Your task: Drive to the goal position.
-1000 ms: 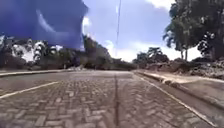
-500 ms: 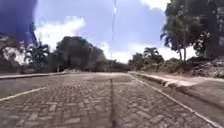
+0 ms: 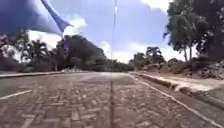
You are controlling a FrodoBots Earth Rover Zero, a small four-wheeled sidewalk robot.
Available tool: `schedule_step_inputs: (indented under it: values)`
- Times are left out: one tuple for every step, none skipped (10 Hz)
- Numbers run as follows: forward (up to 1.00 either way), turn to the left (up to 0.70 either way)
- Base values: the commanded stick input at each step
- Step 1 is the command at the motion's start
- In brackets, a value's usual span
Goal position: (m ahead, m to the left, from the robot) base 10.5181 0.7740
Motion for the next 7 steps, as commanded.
schedule_step_inputs:
  values:
    - [1.0, 0.0]
    - [1.0, 0.0]
    - [1.0, 0.0]
    - [1.0, 0.0]
    - [1.0, 0.0]
    - [1.0, 0.0]
    - [1.0, 0.0]
